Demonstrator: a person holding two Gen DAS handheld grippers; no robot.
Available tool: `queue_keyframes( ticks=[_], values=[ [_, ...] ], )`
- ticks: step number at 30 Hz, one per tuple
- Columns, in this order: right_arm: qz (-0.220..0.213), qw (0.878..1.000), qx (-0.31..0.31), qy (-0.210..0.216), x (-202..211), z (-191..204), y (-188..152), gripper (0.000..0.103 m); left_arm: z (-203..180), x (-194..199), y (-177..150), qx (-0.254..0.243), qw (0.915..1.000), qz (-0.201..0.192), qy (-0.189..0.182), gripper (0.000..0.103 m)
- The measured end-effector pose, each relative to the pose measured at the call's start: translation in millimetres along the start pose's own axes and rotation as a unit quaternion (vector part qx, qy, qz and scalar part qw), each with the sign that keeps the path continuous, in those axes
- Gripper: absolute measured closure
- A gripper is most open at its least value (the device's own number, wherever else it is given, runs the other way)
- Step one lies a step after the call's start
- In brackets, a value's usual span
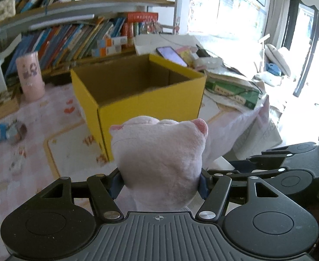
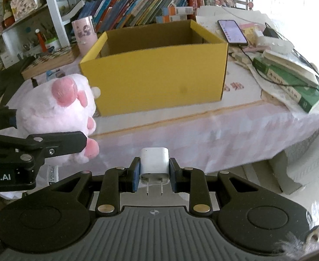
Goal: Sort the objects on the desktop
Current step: 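Lift and carry the plush toy and charger with both tools toward the yellow box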
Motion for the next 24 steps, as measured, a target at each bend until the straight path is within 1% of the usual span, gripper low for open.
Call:
queue_keyframes(
  ticks=[3, 7, 15, 20, 24],
  values=[
    [-0.012, 1.0, 0.006, 0.002, -3.9, -7.8, 15.5, 0.078, 2.5, -5.1, 14.7, 0.001, 0.9998, -0.017, 0.012, 0.038],
    [-0.035, 0.999, 0.007, 0.005, -8.1, -21.6, 45.4, 0.078, 9.1, -11.2, 37.9, 0.007, 0.9988, -0.041, 0.027, 0.038],
    [-0.083, 0.996, 0.019, 0.017, -15.3, -39.0, 104.3, 0.078, 26.1, -27.0, 87.8, 0.015, 0.9935, -0.093, 0.064, 0.038],
    [-0.1, 0.994, 0.036, 0.026, -24.4, -44.8, 133.6, 0.078, 34.6, -40.9, 109.9, 0.004, 0.9905, -0.107, 0.085, 0.037],
    [-0.101, 0.993, 0.047, 0.028, -35.6, -48.9, 146.5, 0.078, 41.4, -56.9, 119.9, 0.005, 0.9889, -0.107, 0.103, 0.037]
  ],
)
Point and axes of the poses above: each gripper's, at about its wrist camera, not at the fingertips, and x roughly against the way its jaws point, z to its left, y to its top, the point moved 4 cm from there along -x, roughly the way its jaws point, and after that the axes turned 7 degrees about -x, right-handed, at the moved point
